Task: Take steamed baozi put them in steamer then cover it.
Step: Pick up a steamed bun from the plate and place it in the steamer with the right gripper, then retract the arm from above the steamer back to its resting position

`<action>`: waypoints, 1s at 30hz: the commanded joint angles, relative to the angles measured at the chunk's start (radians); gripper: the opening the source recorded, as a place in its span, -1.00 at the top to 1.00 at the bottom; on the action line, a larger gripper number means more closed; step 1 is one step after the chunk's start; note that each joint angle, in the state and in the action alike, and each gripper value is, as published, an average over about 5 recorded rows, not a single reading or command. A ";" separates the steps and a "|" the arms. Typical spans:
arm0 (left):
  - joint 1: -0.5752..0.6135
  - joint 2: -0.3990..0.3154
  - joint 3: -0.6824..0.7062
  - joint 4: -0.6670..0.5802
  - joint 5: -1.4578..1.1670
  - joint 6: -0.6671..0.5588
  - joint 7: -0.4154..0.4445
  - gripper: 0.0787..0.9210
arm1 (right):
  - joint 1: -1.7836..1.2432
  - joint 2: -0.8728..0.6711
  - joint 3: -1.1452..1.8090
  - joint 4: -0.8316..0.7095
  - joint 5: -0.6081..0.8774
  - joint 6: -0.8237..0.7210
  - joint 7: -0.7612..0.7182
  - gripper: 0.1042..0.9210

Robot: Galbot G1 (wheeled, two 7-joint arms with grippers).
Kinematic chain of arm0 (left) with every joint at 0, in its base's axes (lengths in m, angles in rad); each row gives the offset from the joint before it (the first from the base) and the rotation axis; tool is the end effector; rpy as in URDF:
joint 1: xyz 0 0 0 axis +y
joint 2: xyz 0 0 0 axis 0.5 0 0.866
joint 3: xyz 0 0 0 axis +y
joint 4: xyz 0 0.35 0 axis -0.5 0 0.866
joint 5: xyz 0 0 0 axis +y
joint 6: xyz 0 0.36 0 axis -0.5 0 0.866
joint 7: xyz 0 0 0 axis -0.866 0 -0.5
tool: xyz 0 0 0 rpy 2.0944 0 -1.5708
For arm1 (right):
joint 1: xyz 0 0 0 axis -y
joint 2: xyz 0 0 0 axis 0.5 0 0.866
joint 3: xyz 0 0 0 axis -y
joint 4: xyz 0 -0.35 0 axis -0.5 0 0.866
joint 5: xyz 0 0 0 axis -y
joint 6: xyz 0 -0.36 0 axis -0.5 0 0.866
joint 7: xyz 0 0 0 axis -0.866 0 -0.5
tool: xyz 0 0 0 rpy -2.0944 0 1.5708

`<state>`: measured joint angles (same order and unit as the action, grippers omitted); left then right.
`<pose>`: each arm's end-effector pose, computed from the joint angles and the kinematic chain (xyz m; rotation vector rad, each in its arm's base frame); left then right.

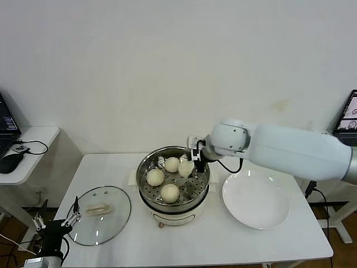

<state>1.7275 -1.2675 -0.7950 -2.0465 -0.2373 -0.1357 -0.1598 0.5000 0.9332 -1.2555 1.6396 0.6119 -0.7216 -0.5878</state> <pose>0.1447 0.1372 -0.3114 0.3554 -3.1075 -0.2647 0.4686 0.0887 -0.0854 1.3062 -1.6825 1.3410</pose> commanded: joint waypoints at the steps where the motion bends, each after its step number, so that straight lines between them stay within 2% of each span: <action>1: -0.002 0.000 0.000 0.005 0.000 -0.001 0.000 -0.77 | -0.049 0.037 -0.025 -0.031 -0.025 -0.011 0.029 -0.25; 17: -0.005 -0.003 0.005 0.011 0.001 -0.005 -0.002 -0.77 | -0.092 0.017 0.002 -0.042 -0.081 -0.008 0.028 -0.27; 20: -0.006 -0.005 0.006 0.009 0.002 -0.004 -0.003 -0.77 | -0.091 0.003 0.019 -0.028 -0.084 -0.008 0.027 -0.37; 25: -0.007 -0.004 0.008 0.009 0.002 -0.004 -0.003 -0.77 | -0.074 -0.051 0.073 0.017 -0.081 -0.006 0.028 -0.68; 30: -0.009 0.000 0.007 0.012 -0.001 -0.005 -0.003 -0.77 | -0.096 -0.166 0.187 0.121 -0.008 0.010 0.141 -0.76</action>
<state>1.7191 -1.2684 -0.7876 -2.0359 -0.2375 -0.1409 -0.1626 0.4233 0.8868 -1.1916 1.6580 0.5479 -0.7236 -0.5454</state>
